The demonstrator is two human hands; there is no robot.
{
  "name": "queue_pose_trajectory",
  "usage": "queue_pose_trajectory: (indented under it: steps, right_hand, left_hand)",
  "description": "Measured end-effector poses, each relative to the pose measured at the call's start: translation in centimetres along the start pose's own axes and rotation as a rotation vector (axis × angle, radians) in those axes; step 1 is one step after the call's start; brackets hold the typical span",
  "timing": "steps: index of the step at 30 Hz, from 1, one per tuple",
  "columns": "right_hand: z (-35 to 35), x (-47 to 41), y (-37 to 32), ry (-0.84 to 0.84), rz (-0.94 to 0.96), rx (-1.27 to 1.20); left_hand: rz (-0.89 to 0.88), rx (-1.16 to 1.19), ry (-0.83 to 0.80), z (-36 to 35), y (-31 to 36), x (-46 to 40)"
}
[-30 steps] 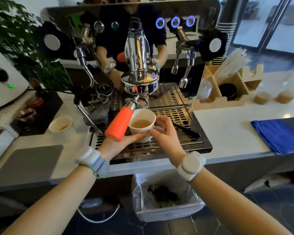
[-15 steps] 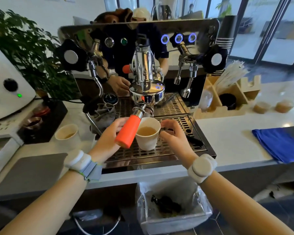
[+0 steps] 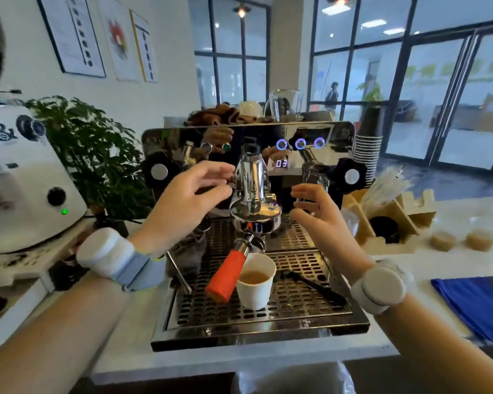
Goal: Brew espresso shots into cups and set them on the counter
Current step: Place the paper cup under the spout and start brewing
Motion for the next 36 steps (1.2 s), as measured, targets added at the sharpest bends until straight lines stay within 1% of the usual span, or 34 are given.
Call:
queue_pose_trajectory:
  steps: [4, 7, 11, 14, 18, 22, 27, 29, 36]
  right_hand:
    - [1.0, -2.5, -4.0, 0.016, 0.086, -0.004]
    - [1.4, -4.6, -6.3, 0.013, 0.137, 0.020]
    - [3.2, -7.8, -8.6, 0.055, 0.142, 0.059]
    - [5.0, -10.2, -9.4, 0.081, 0.110, 0.168]
    - [8.0, -12.4, -8.3, 0.158, 0.042, 0.366]
    - [9.1, -14.0, -5.3, 0.085, -0.109, 0.606]
    - [8.4, -15.7, -3.7, 0.004, -0.154, 0.781]
    - [8.0, -16.2, -3.3, -0.017, -0.164, 0.804]
    - [7.7, -17.3, -3.1, 0.018, -0.140, 0.841]
  left_hand:
    - [-0.096, -0.003, 0.032, 1.6, 4.5, -2.7]
    - [-0.127, -0.044, 0.052, 2.8, 6.3, -4.5]
    - [-0.128, -0.131, 0.060, 4.0, 6.6, -6.3]
    - [-0.119, -0.226, 0.051, 4.4, 5.8, -7.0]
    - [-0.095, -0.352, 0.059, 4.5, 4.0, -7.3]
    - [-0.121, -0.470, 0.044, 3.9, 3.1, -7.4]
    - [-0.153, -0.537, 0.033, 3.5, 3.1, -7.9]
    - [-0.139, -0.546, 0.024, 3.4, 2.6, -8.1]
    - [-0.170, -0.543, 0.077, 4.2, 2.3, -8.4]
Point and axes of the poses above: each hand's wrist, its own x-axis away from the middle knuckle, its own z-axis out of the back of the hand, y = z × x, the point moved 10 cm from there along -x, towards the middle knuckle, and after that the axes turned 4 degrees about x, right-handed, at the moved point
